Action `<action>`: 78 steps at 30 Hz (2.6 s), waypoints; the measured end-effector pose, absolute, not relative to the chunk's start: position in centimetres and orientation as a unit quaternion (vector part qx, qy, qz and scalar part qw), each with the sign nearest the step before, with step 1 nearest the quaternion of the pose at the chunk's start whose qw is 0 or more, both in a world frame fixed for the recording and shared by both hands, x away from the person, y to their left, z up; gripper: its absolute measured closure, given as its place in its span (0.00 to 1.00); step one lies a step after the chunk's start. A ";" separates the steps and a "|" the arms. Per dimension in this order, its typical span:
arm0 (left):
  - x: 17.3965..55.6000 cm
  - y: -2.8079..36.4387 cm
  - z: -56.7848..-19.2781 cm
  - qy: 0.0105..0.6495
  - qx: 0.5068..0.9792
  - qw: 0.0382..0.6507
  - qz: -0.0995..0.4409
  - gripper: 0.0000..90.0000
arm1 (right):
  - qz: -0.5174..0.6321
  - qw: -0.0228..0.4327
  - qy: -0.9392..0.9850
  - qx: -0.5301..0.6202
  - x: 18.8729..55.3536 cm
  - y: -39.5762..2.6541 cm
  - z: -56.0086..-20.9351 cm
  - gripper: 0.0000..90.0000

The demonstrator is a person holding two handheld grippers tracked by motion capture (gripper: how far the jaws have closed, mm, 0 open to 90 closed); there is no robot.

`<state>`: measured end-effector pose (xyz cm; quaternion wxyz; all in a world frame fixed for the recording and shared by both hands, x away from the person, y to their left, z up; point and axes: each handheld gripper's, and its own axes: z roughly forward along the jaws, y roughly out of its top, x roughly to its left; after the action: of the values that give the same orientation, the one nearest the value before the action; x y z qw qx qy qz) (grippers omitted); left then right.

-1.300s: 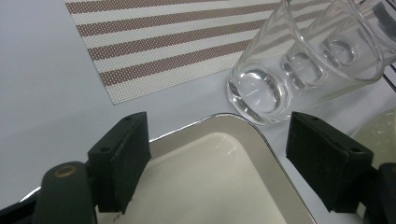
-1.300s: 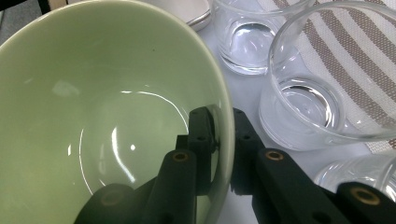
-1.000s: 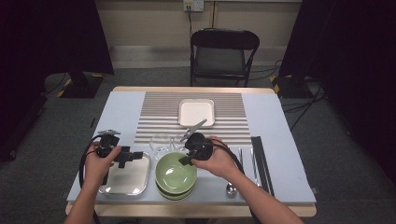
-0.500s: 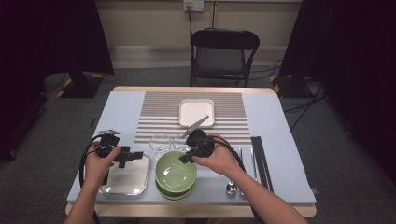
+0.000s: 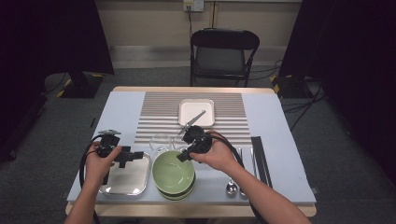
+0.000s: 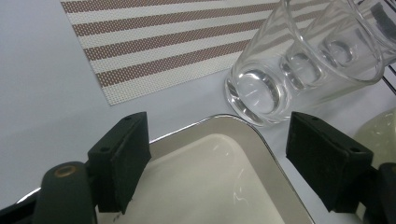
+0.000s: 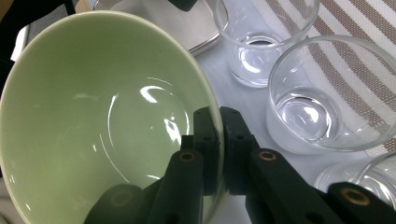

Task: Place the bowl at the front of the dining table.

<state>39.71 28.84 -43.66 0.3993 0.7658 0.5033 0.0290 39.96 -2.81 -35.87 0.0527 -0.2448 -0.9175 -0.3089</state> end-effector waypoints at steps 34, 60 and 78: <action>39.6 29.1 -43.5 0.506 0.761 0.404 0.032 0.24 | -0.311 0.063 -0.903 -0.290 42.2 -4.5 -33.2 0.96; 39.6 29.4 -43.7 0.510 0.757 0.407 0.032 0.24 | -0.319 0.057 -0.885 -0.334 45.0 -6.1 -32.4 0.96; 39.6 29.8 -43.9 0.513 0.753 0.410 0.031 0.24 | -0.324 0.054 -0.873 -0.360 47.0 -6.8 -32.2 0.96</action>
<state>39.62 29.81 -43.91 0.4095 0.7534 0.5135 0.0311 46.98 -6.78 -32.24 0.0536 -0.3604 -0.8730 -0.3242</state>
